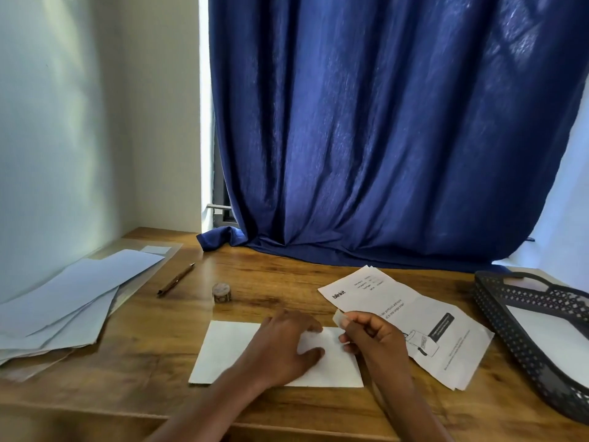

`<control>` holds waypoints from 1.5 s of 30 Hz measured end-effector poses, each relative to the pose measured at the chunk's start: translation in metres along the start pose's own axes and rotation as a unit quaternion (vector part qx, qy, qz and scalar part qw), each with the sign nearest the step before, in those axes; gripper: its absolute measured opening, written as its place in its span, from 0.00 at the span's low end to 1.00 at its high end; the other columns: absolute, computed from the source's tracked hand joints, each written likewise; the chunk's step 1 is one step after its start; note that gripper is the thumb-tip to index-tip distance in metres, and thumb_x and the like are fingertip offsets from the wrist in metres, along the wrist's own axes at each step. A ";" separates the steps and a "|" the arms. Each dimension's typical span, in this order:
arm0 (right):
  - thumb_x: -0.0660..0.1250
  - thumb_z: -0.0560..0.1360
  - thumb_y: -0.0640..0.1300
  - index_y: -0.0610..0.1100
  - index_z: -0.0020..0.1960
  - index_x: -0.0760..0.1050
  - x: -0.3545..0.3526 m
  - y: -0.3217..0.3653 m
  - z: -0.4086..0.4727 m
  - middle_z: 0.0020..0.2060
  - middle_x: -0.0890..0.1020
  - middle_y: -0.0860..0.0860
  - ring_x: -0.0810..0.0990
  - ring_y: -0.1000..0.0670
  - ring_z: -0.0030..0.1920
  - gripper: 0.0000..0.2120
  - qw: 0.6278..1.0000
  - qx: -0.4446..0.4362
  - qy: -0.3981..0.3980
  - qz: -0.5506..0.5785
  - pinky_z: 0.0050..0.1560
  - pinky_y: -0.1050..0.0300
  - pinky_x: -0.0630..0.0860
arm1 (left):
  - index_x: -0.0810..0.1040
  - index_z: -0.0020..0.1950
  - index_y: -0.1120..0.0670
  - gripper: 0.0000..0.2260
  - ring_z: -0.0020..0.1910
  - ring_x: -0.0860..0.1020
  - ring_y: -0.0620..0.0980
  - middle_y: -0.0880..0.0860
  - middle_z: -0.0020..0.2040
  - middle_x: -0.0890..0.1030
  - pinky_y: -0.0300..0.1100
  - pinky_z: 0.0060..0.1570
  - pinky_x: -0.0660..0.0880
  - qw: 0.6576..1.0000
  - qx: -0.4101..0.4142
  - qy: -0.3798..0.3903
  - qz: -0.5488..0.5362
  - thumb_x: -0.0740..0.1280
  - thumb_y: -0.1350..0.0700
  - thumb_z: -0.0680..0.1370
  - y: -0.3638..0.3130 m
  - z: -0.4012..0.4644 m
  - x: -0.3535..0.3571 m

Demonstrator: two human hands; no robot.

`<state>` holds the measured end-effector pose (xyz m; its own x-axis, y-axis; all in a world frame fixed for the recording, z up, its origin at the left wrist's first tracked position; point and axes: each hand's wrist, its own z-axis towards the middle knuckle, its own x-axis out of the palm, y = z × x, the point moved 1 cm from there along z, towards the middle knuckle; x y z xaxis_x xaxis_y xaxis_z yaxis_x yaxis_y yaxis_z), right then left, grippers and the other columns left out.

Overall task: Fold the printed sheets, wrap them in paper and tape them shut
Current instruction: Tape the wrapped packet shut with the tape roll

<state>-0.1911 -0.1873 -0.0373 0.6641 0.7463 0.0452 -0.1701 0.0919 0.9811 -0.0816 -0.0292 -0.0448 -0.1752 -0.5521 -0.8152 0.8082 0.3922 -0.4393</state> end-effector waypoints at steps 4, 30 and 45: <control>0.75 0.75 0.41 0.47 0.46 0.85 -0.009 -0.002 0.006 0.40 0.87 0.53 0.85 0.50 0.41 0.02 0.995 -0.024 -0.036 -0.090 0.39 0.64 0.80 | 0.78 0.66 0.42 0.18 0.68 0.67 0.39 0.37 0.67 0.75 0.41 0.70 0.65 1.000 0.019 -0.018 0.015 0.66 0.38 0.79 0.009 -0.006 0.011; 0.59 0.82 0.57 0.58 0.65 0.79 0.005 -0.010 0.013 0.57 0.78 0.60 0.74 0.58 0.55 0.16 0.745 -0.250 0.143 -0.601 0.55 0.65 0.70 | 0.69 0.75 0.42 0.21 0.70 0.65 0.42 0.41 0.70 0.71 0.42 0.72 0.62 0.997 0.033 -0.012 0.068 0.59 0.39 0.82 0.003 -0.010 0.015; 0.61 0.82 0.57 0.59 0.67 0.78 -0.010 -0.011 -0.014 0.57 0.76 0.64 0.74 0.62 0.55 0.16 0.787 -0.222 0.163 -0.553 0.56 0.70 0.72 | 0.64 0.79 0.41 0.24 0.70 0.64 0.46 0.43 0.72 0.66 0.45 0.70 0.62 0.990 0.030 0.038 0.134 0.52 0.39 0.83 0.002 -0.007 0.016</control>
<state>-0.2057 -0.1868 -0.0515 0.3745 0.1714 -0.9112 0.0951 0.9705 0.2217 -0.0869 -0.0315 -0.0612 0.0098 -0.3758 -0.9266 0.8632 0.4709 -0.1819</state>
